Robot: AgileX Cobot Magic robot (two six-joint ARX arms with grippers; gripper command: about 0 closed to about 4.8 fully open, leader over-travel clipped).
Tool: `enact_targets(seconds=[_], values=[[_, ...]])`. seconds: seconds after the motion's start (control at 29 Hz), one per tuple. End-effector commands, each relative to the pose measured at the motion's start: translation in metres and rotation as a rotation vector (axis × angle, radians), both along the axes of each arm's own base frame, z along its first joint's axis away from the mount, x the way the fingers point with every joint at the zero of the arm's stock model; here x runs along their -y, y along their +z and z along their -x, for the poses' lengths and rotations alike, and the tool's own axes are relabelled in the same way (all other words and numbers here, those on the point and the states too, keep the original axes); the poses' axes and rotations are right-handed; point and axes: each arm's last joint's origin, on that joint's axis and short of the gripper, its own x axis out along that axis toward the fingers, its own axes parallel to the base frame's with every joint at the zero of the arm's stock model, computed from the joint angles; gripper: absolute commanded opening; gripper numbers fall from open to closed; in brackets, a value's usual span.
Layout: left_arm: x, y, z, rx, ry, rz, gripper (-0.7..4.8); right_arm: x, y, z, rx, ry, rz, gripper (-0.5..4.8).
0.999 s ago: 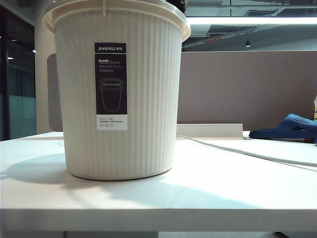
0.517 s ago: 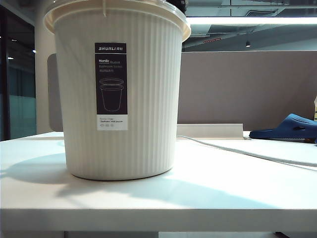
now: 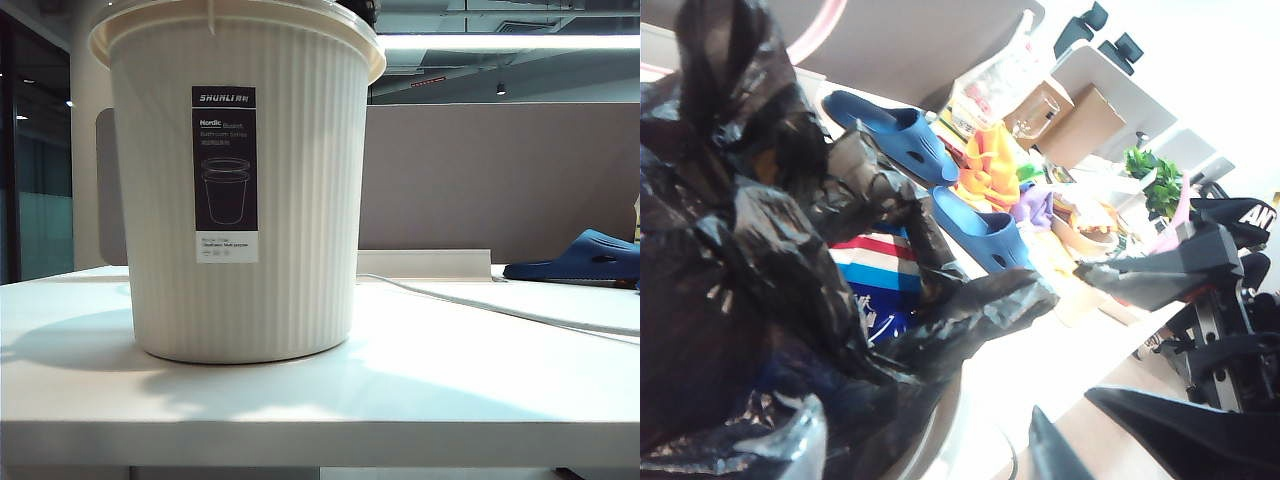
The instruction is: Open the ring lid of the trash can, pull out the black garbage bag inside, and place it on the table.
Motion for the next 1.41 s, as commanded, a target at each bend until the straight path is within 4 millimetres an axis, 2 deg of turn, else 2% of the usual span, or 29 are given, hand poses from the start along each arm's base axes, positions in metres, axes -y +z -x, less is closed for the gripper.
enact_targets(seconds=[0.03, 0.79, 0.83, 1.0, 1.03, 1.41], values=[[0.000, 0.003, 0.001, 0.023, -0.010, 0.004, 2.56, 0.000, 0.003, -0.001, 0.093, -0.015, 0.049, 3.28], [0.001, 0.002, -0.001, 0.053, -0.016, -0.029, 2.56, -0.033, -0.019, -0.038, 0.132, -0.003, 0.038, 2.97], [0.001, 0.002, -0.001, 0.053, -0.016, -0.029, 2.56, -0.034, -0.020, -0.039, 0.131, 0.002, 0.036, 2.69], [0.002, -0.001, -0.006, 0.049, -0.019, -0.042, 2.56, -0.036, -0.018, -0.041, 0.151, 0.000, 0.016, 0.25], [0.002, -0.001, -0.006, 0.048, -0.019, -0.042, 2.56, -0.036, -0.018, -0.041, 0.152, 0.000, 0.014, 0.06], [0.004, -0.003, -0.018, 0.024, 0.026, -0.019, 2.56, -0.037, -0.014, -0.040, 0.178, 0.003, -0.010, -0.01]])
